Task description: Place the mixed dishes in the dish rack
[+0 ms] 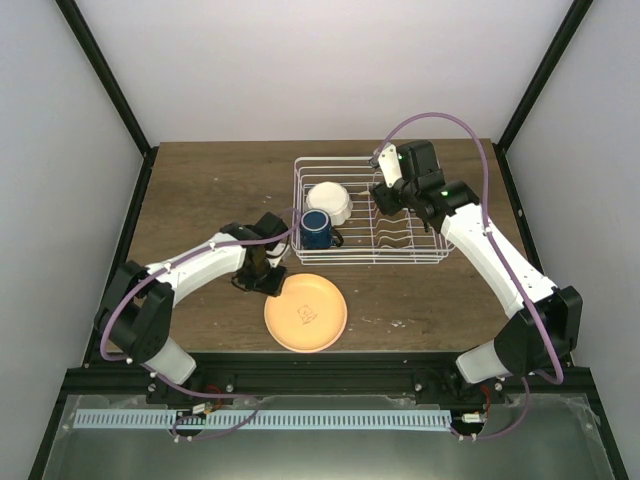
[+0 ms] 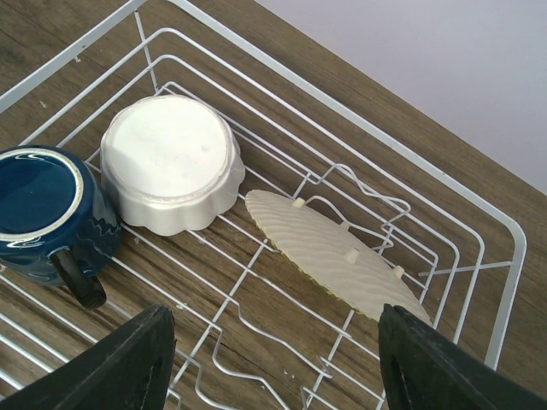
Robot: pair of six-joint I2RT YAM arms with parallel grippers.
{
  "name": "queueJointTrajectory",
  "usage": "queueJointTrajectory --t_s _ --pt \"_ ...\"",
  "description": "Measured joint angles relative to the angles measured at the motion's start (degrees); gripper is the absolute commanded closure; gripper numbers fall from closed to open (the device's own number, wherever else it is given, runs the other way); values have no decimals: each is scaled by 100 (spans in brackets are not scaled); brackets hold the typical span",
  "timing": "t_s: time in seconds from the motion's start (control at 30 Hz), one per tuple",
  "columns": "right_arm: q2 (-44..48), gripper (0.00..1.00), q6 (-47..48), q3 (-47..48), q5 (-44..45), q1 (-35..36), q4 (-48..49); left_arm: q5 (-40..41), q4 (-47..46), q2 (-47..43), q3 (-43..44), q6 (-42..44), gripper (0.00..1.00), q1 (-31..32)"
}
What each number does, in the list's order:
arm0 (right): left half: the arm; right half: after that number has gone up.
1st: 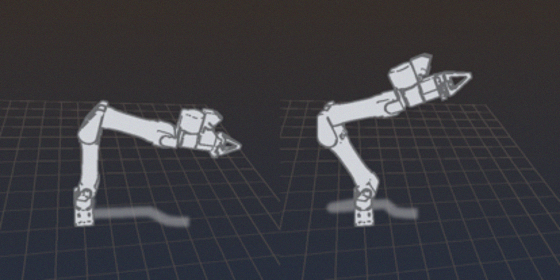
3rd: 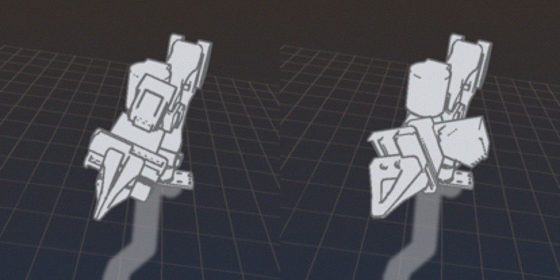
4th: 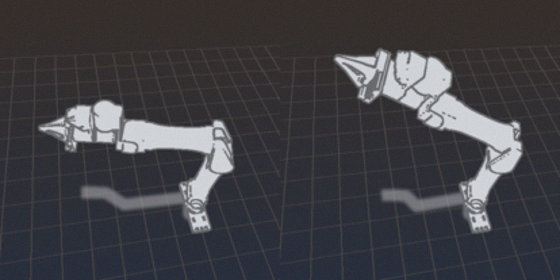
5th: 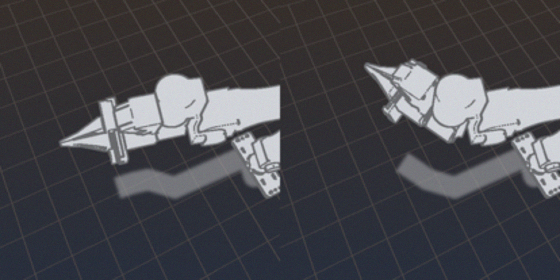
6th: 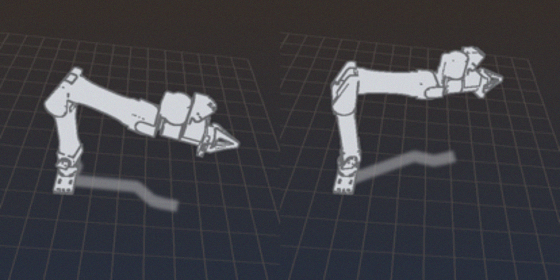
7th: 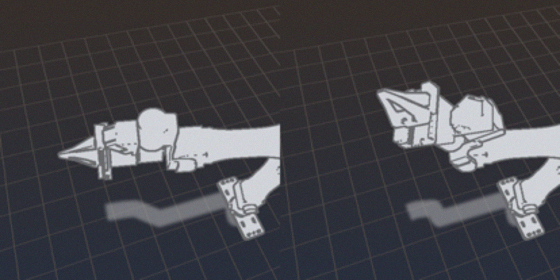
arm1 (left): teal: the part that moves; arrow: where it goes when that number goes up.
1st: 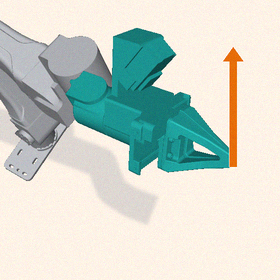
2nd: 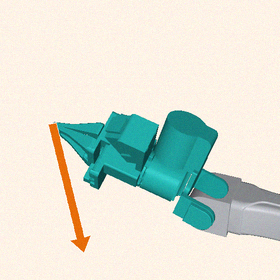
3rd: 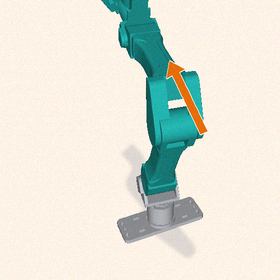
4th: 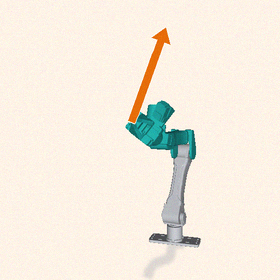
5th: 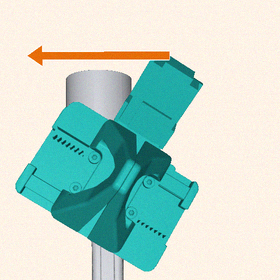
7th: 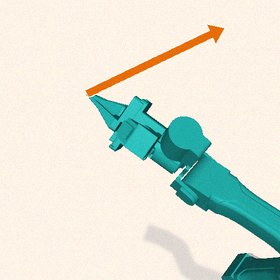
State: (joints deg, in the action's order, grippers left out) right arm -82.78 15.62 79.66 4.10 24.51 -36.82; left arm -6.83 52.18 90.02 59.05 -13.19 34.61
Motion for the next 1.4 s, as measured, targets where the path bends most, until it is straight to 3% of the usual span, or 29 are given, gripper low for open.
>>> queueJointTrajectory --t_s 0.67,1.0,1.33,1.4 --pt "-4 34 17 -35 0 0 0 -160 -96 186 -31 7 100 2" --pt "-9 33 20 -33 0 0 0 -280 -118 177 9 39 100 -7" --pt "-44 33 9 -33 -144 0 -17 -986 269 -256 282 483 100 -7" --pt "-44 29 -9 -33 -238 0 -33 -1178 297 -444 282 551 100 -7"
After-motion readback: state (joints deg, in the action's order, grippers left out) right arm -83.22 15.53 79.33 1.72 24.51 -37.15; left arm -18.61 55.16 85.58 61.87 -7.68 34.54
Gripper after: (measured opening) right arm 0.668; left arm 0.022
